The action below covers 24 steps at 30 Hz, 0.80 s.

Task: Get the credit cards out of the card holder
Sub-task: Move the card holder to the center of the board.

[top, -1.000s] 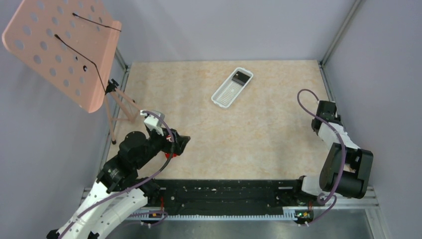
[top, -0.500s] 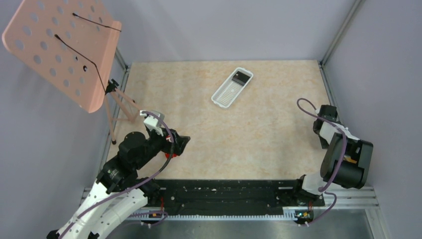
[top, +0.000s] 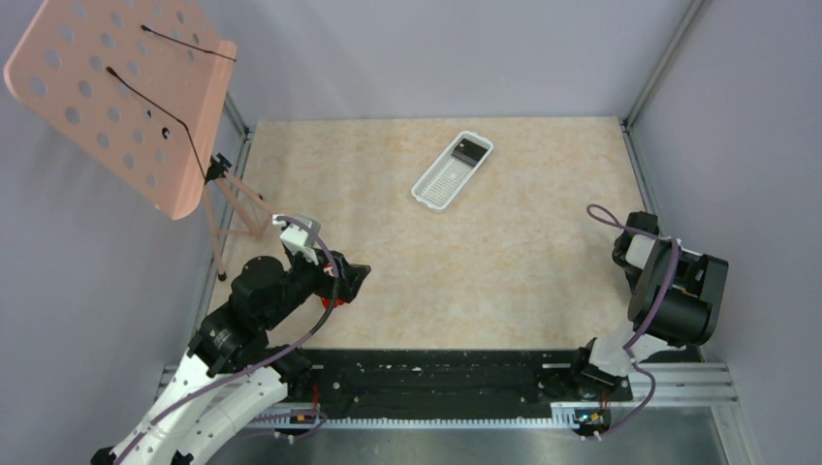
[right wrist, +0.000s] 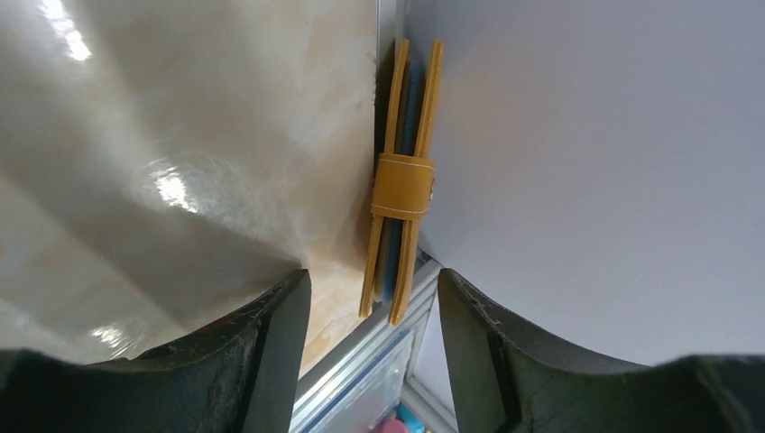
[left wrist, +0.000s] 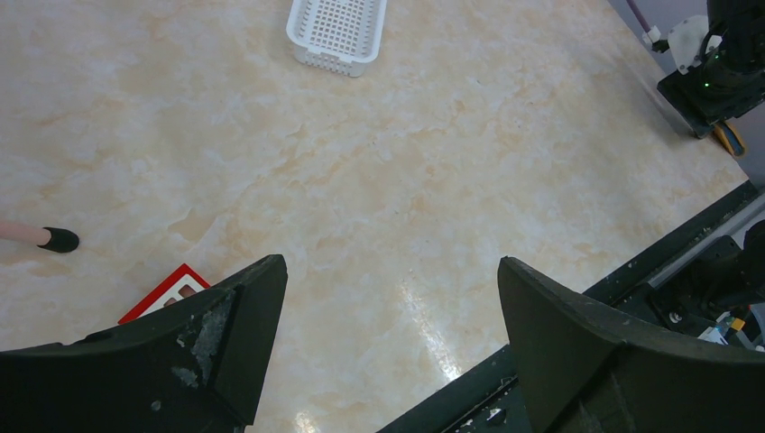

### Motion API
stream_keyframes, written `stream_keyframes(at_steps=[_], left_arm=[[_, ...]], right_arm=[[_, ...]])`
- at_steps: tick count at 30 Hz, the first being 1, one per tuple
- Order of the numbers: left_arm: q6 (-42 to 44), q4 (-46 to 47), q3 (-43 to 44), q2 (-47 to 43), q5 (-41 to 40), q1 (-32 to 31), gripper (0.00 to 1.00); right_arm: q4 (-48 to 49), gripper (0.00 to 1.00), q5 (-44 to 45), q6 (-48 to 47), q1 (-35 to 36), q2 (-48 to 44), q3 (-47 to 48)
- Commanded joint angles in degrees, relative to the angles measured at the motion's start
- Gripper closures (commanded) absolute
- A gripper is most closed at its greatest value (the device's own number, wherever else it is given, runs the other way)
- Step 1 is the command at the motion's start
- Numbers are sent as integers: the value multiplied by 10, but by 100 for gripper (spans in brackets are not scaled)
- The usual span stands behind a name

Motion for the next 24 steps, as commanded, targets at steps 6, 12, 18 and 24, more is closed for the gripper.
stream_keyframes(at_steps=[6, 12, 18, 24], left_arm=[[-1, 30, -4, -4, 8, 0, 8], [-1, 30, -3, -5, 8, 1, 8], [-1, 30, -4, -6, 9, 1, 8], [-1, 28, -4, -2, 6, 1, 9]], right_arm=[[-20, 52, 35, 0, -15, 54, 35], [-23, 75, 25, 0, -25, 54, 45], [-87, 100, -9, 18, -15, 51, 106], [-108, 100, -4, 17, 62, 41, 192]])
